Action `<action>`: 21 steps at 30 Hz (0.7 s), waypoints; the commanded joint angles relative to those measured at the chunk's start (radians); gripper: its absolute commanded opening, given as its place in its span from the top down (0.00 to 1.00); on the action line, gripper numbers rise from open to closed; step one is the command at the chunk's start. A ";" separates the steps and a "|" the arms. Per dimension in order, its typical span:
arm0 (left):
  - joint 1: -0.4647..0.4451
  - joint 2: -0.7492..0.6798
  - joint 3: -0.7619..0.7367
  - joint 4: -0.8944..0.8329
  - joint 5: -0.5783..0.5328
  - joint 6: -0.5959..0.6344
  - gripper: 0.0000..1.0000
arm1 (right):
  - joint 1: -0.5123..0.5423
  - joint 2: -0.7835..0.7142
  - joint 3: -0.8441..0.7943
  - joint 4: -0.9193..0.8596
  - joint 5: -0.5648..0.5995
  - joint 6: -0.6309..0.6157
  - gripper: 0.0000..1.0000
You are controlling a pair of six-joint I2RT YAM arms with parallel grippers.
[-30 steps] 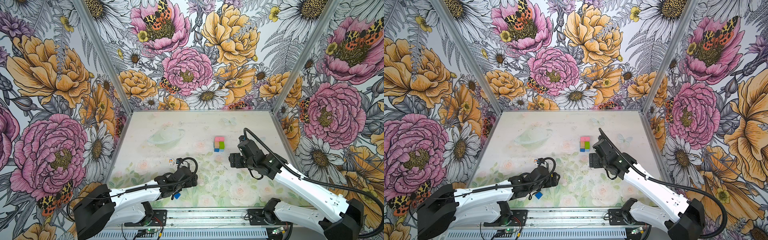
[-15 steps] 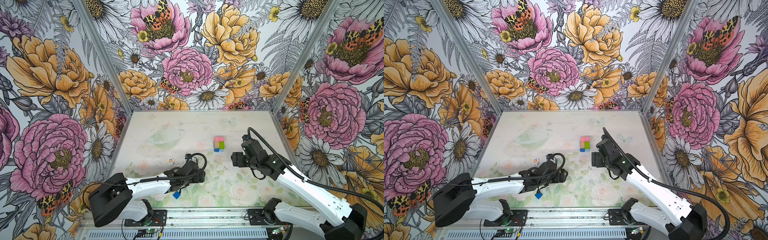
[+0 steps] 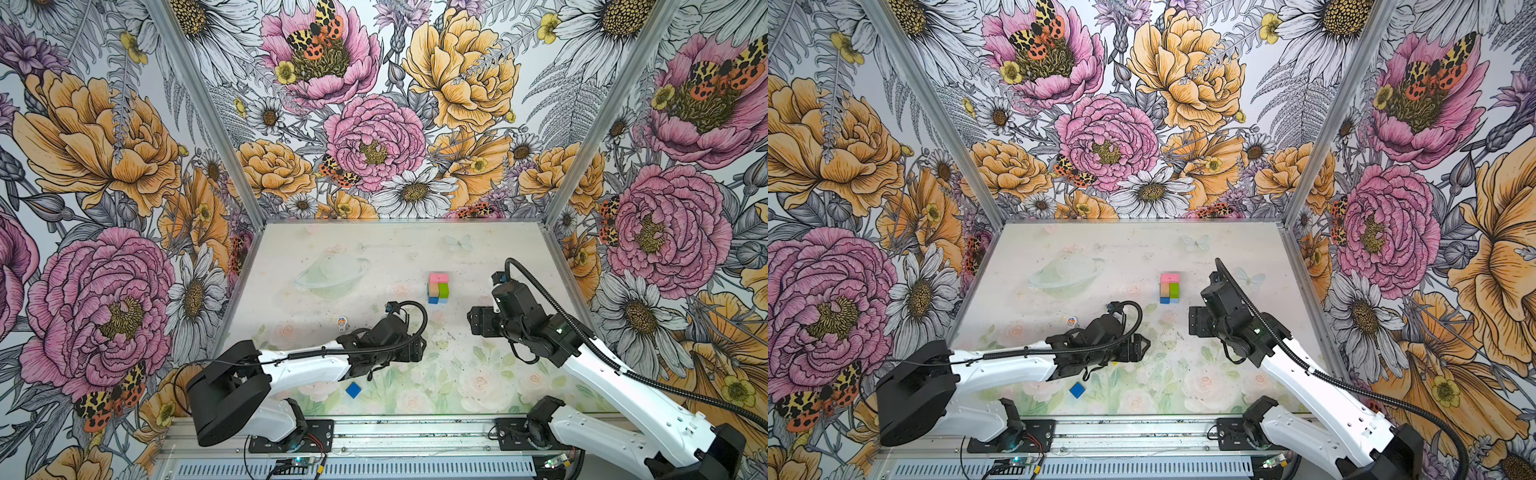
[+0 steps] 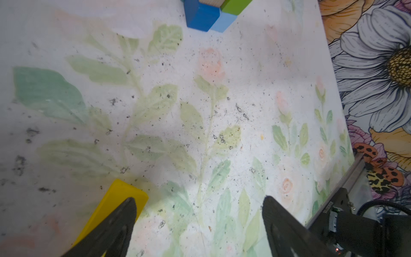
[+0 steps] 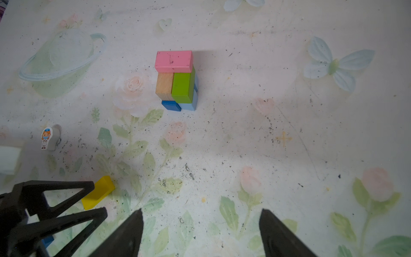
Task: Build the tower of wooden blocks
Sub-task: 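Move the right gripper toward the robot over the yellow block while the left gripper withdraws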
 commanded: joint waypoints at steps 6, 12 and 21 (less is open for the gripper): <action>0.045 -0.318 -0.087 -0.317 -0.202 -0.020 0.08 | 0.044 0.049 -0.013 0.028 -0.040 -0.010 0.21; 0.170 -0.585 -0.241 -0.348 -0.147 -0.088 0.10 | 0.161 0.133 -0.033 0.167 -0.099 0.019 0.26; 0.275 -0.796 -0.312 -0.439 -0.079 -0.094 0.10 | 0.370 0.368 0.012 0.340 -0.083 0.023 0.23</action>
